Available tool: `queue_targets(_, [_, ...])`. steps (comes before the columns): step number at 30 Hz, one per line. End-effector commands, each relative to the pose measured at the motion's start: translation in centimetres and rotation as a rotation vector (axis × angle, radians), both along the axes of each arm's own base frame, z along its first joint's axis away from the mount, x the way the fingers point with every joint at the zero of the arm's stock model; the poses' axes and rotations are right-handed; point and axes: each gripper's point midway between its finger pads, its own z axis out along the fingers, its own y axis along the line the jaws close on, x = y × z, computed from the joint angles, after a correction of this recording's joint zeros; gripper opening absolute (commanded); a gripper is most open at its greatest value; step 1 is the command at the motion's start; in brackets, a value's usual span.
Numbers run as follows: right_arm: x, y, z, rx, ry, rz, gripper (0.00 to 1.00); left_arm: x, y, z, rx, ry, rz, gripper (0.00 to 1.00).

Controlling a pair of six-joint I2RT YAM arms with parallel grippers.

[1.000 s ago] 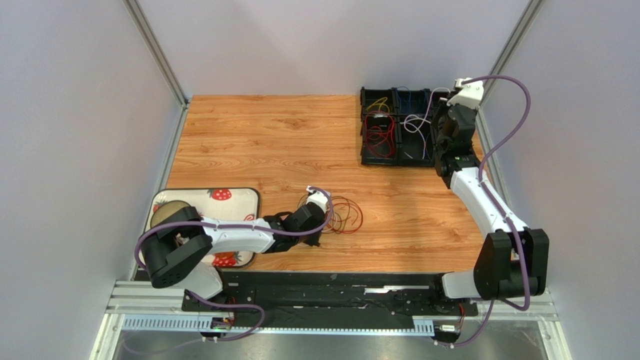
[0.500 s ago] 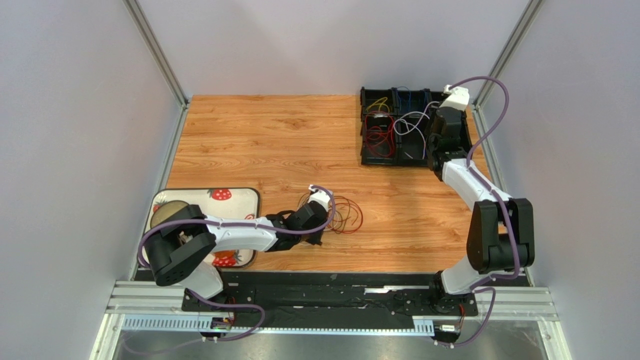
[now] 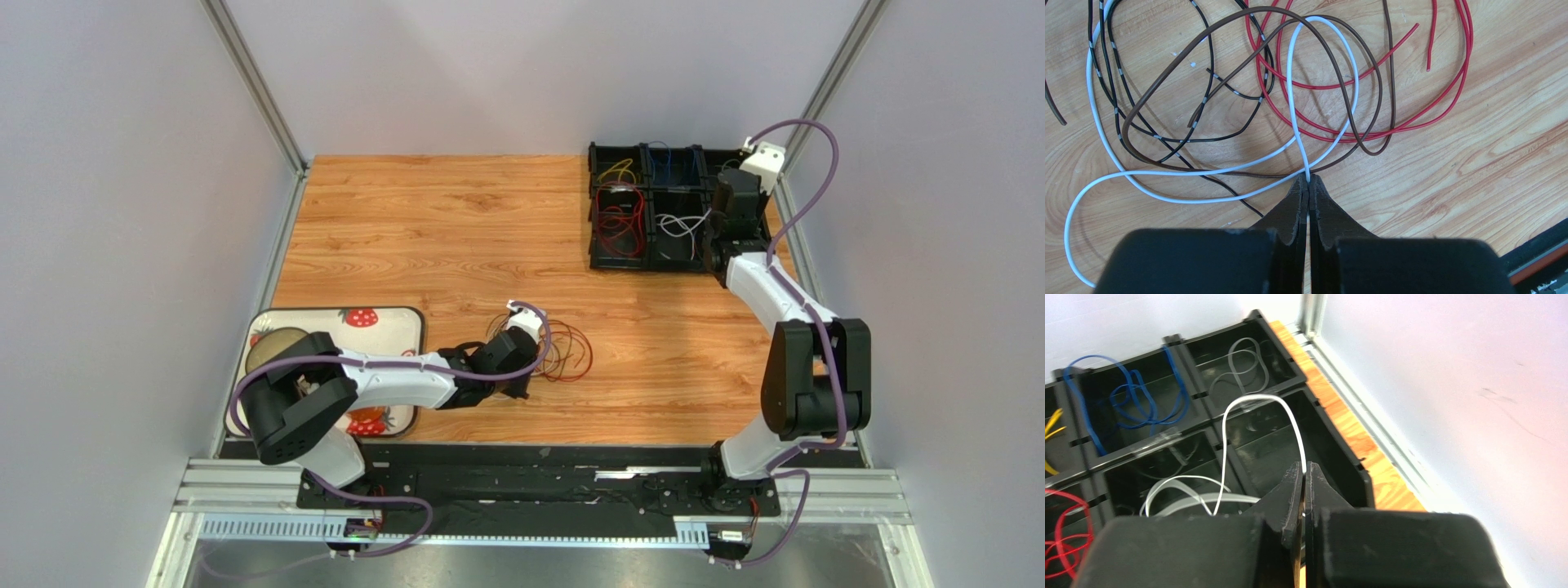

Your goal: Untangle the cables

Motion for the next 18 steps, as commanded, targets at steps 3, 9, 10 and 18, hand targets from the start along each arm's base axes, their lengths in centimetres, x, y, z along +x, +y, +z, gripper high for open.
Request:
queue_targets(3, [-0.5, -0.1, 2.3, 0.023, -0.066, 0.000, 0.00, -0.4, 0.4, -0.7, 0.024, 0.026, 0.001, 0.00])
queue_targets(9, [1.5, 3.7, 2.1, 0.159, -0.109, 0.176, 0.00, -0.3, 0.3, -0.8, 0.028, 0.026, -0.001, 0.00])
queue_targets(10, [1.8, 4.1, 2.0, 0.172, -0.111, 0.190, 0.00, -0.3, 0.3, -0.8, 0.027, 0.026, -0.001, 0.00])
queue_targets(18, [4.4, 5.8, -1.5, 0.233, -0.034, 0.259, 0.00, -0.3, 0.2, -0.9, 0.029, 0.027, -0.001, 0.00])
